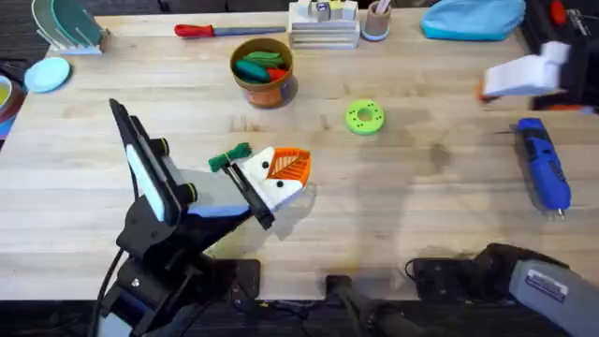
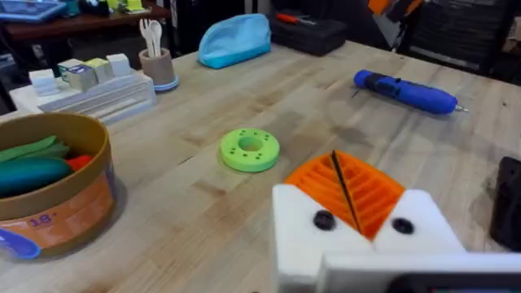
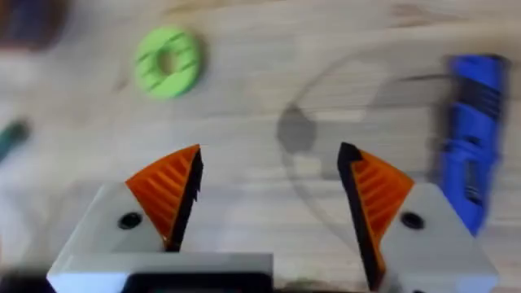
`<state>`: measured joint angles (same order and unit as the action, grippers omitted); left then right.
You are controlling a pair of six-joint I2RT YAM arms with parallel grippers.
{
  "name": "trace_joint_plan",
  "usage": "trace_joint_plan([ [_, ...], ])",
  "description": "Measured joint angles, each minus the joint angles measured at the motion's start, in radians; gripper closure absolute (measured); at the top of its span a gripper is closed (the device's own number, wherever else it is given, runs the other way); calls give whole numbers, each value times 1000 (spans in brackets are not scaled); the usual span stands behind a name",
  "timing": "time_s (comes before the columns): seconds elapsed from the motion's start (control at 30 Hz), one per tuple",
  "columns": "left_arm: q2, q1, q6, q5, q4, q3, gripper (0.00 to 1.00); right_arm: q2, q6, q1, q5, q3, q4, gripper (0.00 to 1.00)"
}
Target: Pick up the gripper from the table and insert it into the empty holder that is missing its gripper. Then pick up a screw, insert it into the mounting hole, and use the screwdriver to tighten it. Finally, clean up the table by picking up the vegetable and placing it into the bucket.
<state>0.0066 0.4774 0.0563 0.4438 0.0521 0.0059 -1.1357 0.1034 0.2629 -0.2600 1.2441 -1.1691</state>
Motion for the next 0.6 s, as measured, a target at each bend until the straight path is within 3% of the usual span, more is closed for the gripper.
trace_joint_plan([
  [0.1, 0, 0, 0, 0, 0, 0, 996, -38, -27, 151, 50, -27, 81, 30],
  [0.23, 0, 0, 0, 0, 0, 0, 996, -114, -31, 273, 82, -30, 148, 31],
  [0.43, 0, 0, 0, 0, 0, 0, 996, -229, 104, 312, 125, -30, 147, 31],
  [0.6, 0, 0, 0, 0, 0, 0, 996, -319, 229, 311, 253, -30, 168, 30],
])
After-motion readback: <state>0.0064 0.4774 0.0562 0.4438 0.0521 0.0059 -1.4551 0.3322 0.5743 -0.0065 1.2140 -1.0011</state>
